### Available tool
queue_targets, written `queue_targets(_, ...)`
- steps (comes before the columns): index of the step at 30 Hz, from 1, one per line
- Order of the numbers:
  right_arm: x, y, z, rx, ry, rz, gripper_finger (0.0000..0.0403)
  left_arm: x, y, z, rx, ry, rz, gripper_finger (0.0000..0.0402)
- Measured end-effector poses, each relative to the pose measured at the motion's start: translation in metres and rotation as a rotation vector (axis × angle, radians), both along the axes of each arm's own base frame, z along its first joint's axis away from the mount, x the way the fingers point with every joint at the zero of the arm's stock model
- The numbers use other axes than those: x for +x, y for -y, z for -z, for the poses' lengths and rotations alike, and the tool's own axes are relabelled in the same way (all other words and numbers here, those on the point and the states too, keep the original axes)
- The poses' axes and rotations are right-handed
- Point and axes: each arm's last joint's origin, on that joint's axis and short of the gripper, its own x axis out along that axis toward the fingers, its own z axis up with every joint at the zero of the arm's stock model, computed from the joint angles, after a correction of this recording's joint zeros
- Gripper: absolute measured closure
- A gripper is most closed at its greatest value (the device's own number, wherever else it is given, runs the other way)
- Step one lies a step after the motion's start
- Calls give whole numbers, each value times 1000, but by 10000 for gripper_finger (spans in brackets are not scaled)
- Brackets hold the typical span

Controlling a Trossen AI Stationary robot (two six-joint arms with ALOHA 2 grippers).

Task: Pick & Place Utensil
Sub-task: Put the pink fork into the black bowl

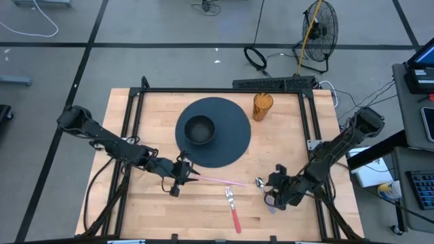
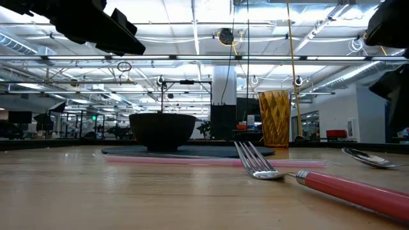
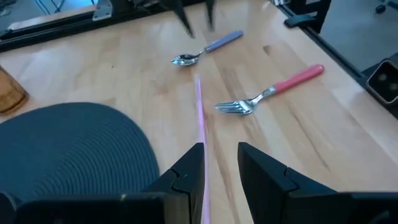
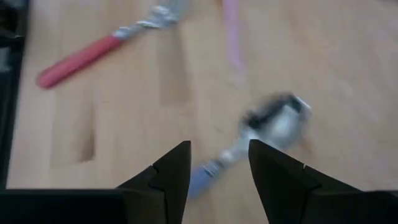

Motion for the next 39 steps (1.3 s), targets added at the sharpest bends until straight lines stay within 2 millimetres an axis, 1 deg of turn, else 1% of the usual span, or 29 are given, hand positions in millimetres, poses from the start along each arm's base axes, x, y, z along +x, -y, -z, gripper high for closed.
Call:
queue_targets(3,18,-11,5,-39,137,-129,253,0,0,0,2,-5,-10,300)
queue_targets(6,33,-18,7,-92,274,-228,257,-1,-1,3,-8,-33,-25,300)
queue_targets(8,41,-20,6,-123,351,-273,258,-3,-2,4,-24,-57,-41,300)
queue_targets(11,52,-18,9,-130,407,-326,259,-6,-4,10,-40,-127,-94,300)
queue_targets(16,78,-13,27,-79,359,-418,259,-16,0,18,-52,-214,-190,300)
queue_targets(19,94,-17,31,-67,342,-496,258,-21,8,18,-46,-210,-195,300)
queue_targets(22,104,-22,32,-110,331,-553,258,-25,15,18,-32,-201,-201,300)
queue_targets(25,111,-23,30,-156,340,-582,257,-28,20,18,-17,-189,-208,300)
queue_targets(28,123,-19,23,-178,338,-604,257,-30,22,18,-5,-183,-210,300)
queue_targets(33,142,-12,9,-219,244,-678,257,-31,23,18,-19,-179,-225,300)
queue_targets(36,149,-7,3,-240,200,-717,257,-32,25,18,-29,-180,-223,300)
queue_targets(39,154,-2,0,-214,214,-741,257,-34,28,18,-29,-175,-219,300)
